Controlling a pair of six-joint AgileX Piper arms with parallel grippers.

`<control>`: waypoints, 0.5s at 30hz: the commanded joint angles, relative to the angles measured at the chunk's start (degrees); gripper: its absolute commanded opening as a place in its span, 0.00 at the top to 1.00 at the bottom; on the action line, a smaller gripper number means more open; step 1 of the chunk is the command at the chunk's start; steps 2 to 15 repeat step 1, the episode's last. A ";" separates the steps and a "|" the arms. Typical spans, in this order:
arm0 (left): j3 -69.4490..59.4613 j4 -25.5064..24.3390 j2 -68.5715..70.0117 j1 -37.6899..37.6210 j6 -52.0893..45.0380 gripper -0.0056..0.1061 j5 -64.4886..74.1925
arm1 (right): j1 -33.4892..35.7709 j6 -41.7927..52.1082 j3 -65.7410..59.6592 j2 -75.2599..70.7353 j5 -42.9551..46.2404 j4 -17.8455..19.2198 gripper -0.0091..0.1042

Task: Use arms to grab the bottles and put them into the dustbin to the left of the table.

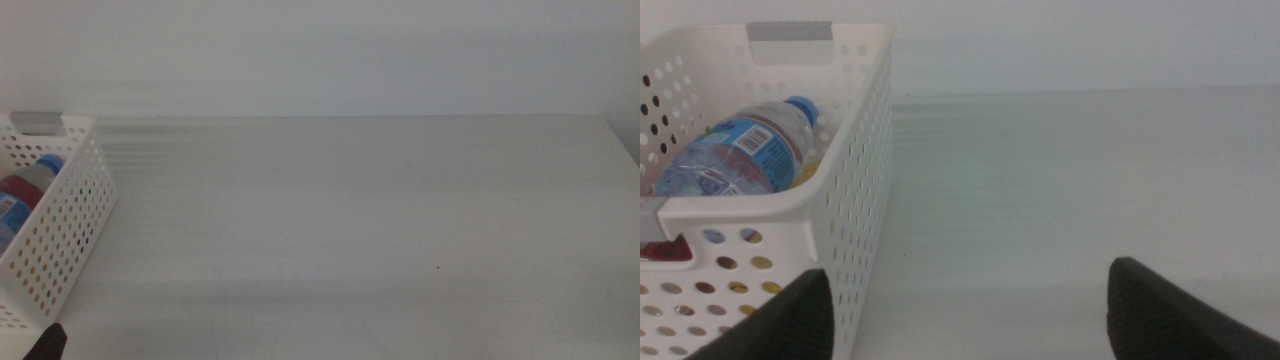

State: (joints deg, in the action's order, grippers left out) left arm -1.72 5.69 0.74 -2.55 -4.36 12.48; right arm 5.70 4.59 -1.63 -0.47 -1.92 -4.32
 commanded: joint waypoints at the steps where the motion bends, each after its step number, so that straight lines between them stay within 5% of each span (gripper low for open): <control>1: -0.32 0.18 0.84 0.04 0.51 0.14 -4.26 | -0.27 0.62 0.44 -1.65 4.16 0.14 0.30; 15: -0.32 0.18 0.84 0.04 0.51 0.14 -4.26 | -0.27 0.62 0.44 -1.65 4.16 0.14 0.30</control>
